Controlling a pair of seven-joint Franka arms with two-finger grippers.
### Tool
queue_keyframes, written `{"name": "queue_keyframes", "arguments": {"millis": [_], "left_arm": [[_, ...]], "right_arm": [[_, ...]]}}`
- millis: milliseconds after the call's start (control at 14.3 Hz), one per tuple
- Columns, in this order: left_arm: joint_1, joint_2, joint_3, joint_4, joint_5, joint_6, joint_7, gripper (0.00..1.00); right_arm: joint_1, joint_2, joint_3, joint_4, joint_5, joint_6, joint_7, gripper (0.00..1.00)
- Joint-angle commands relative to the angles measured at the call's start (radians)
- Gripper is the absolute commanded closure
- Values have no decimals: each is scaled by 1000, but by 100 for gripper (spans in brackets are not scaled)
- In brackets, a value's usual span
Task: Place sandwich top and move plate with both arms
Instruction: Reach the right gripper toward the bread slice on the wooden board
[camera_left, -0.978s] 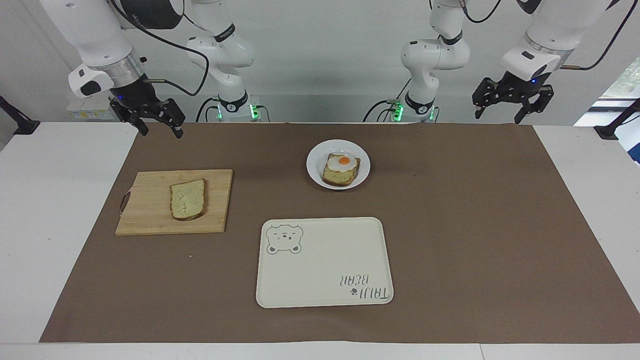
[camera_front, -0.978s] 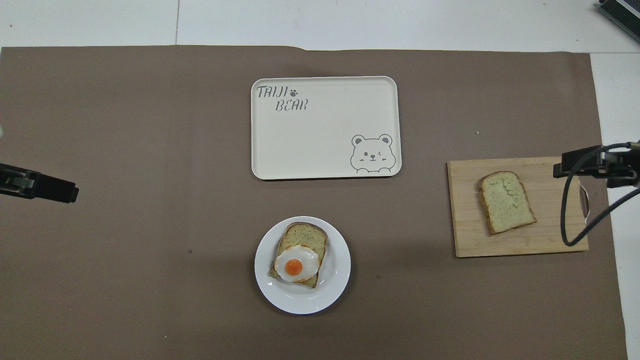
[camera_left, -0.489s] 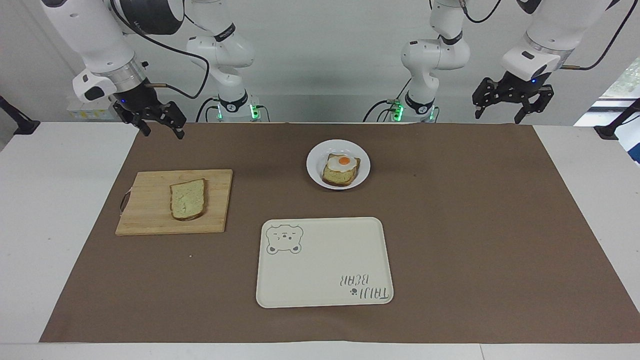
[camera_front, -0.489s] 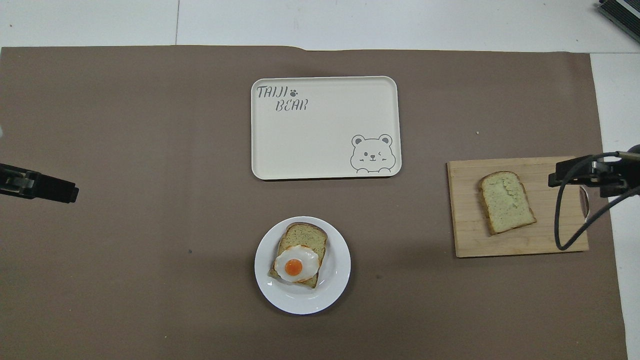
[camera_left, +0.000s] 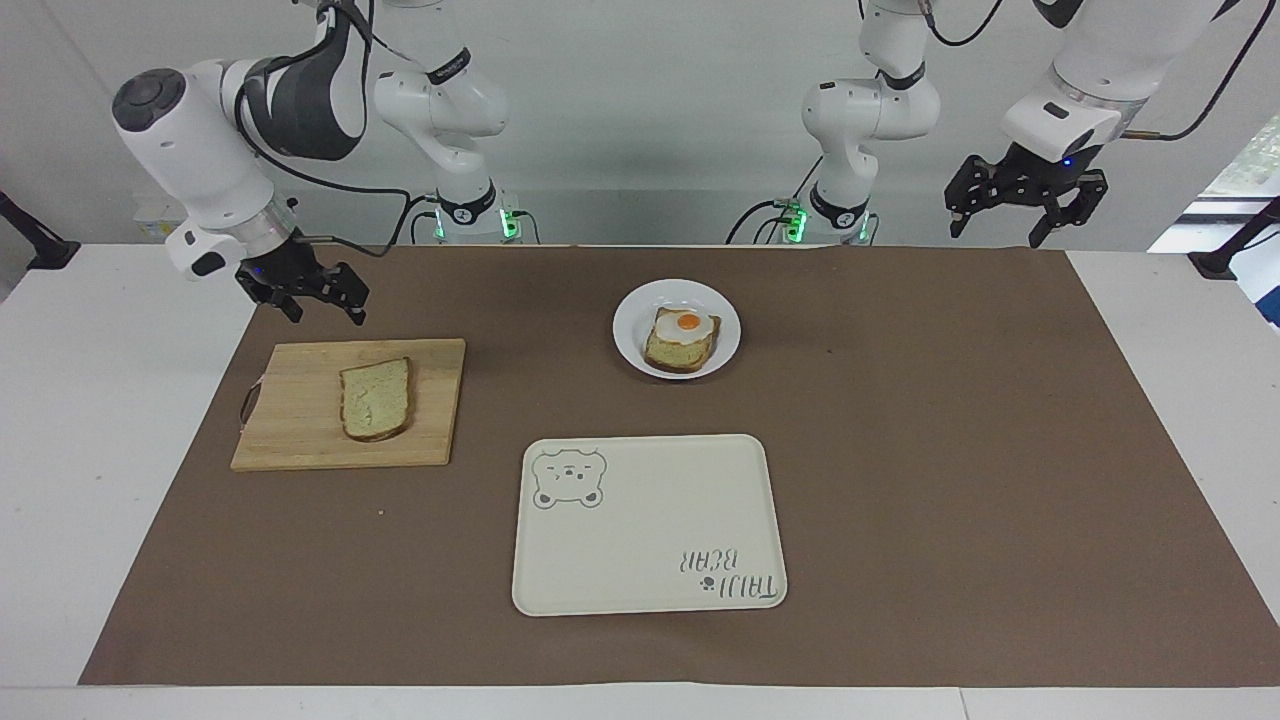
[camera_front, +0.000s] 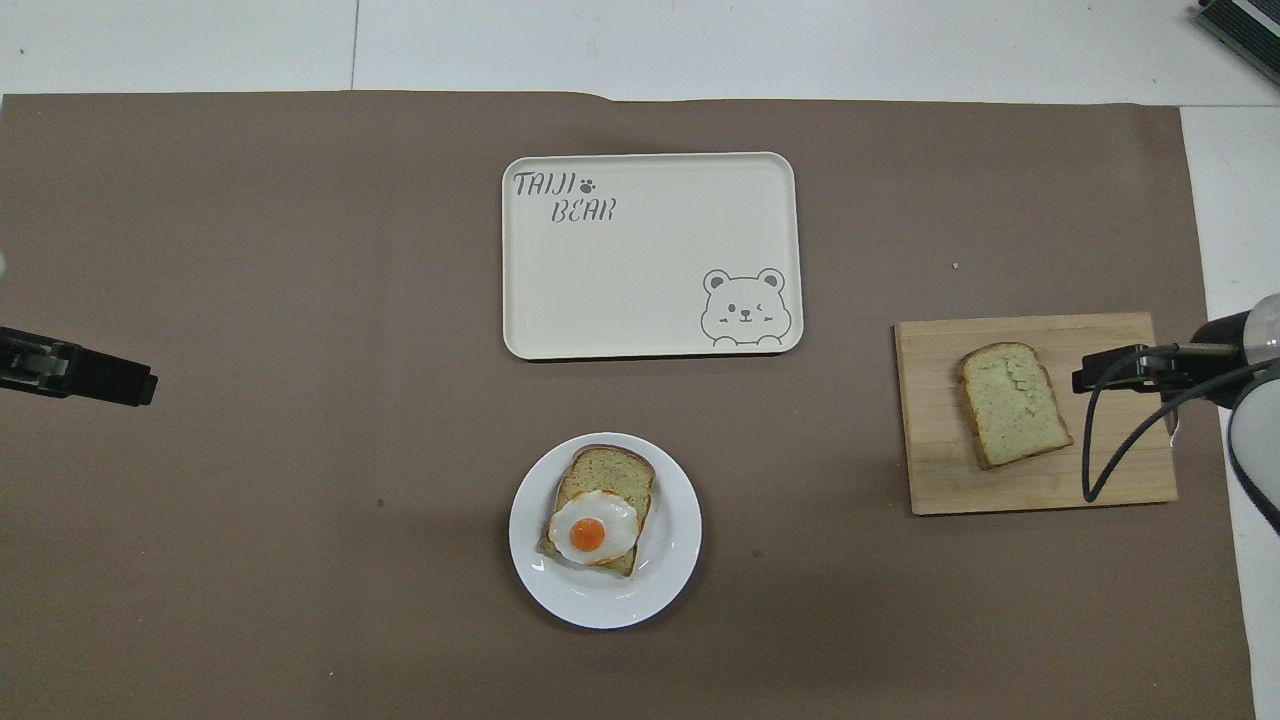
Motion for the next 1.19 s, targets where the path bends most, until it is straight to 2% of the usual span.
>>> {"name": "queue_keyframes", "arguments": {"millis": [0, 489, 838, 978, 1118], "left_arm": [[6, -21, 1, -22, 0, 0, -7, 0], [7, -21, 1, -22, 0, 0, -8, 0], [6, -21, 1, -22, 0, -1, -7, 0], [7, -21, 1, -22, 0, 0, -7, 0], [9, -21, 1, -22, -2, -1, -7, 0]], "right_arm": [[-40, 44, 4, -54, -1, 105, -110, 0], [-69, 81, 4, -182, -1, 269, -220, 0], [-73, 92, 4, -267, -1, 353, -252, 27], [-98, 115, 4, -267, -1, 370, -256, 33], [-104, 144, 4, -267, 1, 413, -251, 34]]}}
